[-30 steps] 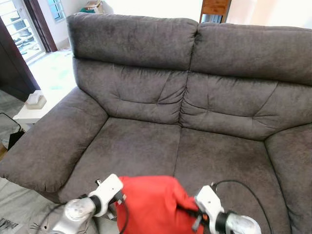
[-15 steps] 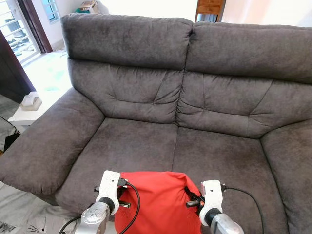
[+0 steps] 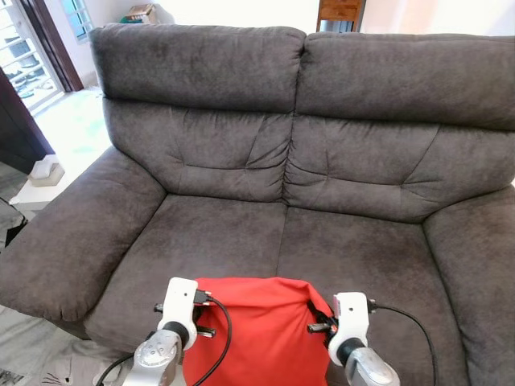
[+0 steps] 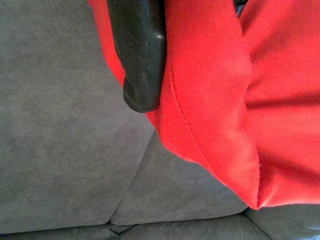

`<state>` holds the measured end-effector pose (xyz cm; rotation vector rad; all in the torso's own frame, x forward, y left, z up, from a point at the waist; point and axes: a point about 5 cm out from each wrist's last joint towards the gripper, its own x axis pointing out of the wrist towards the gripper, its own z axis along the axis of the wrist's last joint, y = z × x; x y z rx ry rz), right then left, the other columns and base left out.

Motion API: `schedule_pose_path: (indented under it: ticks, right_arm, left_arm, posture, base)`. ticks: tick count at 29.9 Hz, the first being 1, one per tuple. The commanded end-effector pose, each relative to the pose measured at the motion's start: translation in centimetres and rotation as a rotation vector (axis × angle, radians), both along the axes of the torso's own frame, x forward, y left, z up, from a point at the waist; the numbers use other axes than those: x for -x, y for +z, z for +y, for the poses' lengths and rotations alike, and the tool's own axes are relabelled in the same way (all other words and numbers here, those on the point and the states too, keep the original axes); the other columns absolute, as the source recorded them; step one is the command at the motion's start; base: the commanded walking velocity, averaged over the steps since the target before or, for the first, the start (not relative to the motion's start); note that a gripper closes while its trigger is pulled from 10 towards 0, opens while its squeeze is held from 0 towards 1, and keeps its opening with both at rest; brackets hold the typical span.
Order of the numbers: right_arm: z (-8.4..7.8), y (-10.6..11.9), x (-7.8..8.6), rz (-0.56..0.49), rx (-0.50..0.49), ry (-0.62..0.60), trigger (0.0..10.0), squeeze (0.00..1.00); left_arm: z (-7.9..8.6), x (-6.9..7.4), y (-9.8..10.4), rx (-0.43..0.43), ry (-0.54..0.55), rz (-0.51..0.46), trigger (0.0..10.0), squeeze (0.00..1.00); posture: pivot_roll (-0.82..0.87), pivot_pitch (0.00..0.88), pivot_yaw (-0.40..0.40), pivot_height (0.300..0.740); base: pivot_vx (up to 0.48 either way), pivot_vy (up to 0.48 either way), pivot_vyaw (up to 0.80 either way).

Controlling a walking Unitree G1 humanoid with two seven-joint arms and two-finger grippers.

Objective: Move the pillow to the sofa from floor

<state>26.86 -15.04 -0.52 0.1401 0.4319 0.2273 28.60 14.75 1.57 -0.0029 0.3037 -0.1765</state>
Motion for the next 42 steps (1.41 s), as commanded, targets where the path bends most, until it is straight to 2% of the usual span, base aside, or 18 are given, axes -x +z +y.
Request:
schedule_pose_path:
  ticks: [1,15,42]
  right_arm:
    - [-0.23,0.49,-0.46,-0.037,-0.011,-0.042,10.0,0.0]
    - [-0.2,1.16,-1.14,-0.084,-0.043,-0.062,10.0,0.0]
    - [-0.37,1.39,-1.34,-0.098,-0.019,-0.052,10.0,0.0]
  left_arm:
    - [1.69,-0.97,1.99,0.0,0.08,-0.108,10.0,0.0]
    - [1.74,-0.62,2.07,0.014,0.095,-0.109,10.0,0.0]
    - [1.74,-0.58,2.26,0.015,0.105,-0.122,10.0,0.0]
  posture:
    - [0.05,0.097,0.028,0.74]
    - [0.05,0.097,0.021,0.74]
    - [0.05,0.094,0.009,0.74]
  base:
    - [0.0,0.0,0.0]
    - [0.0,0.0,0.0]
    - [-0.027,0.0,0.0]
